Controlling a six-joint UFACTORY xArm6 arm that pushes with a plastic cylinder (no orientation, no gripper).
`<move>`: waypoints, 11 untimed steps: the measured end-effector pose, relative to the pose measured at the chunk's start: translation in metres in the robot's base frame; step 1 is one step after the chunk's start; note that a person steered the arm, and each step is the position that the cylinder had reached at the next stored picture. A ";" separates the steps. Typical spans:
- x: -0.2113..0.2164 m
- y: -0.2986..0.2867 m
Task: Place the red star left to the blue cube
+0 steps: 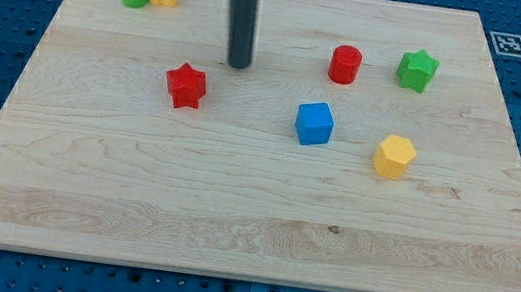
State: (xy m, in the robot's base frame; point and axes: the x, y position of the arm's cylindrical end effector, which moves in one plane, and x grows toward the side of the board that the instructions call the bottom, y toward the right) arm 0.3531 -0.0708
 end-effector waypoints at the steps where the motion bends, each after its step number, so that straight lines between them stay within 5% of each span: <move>1: 0.000 -0.100; 3: 0.027 -0.130; 6: 0.074 -0.003; 9: 0.167 -0.006; 11: 0.112 0.042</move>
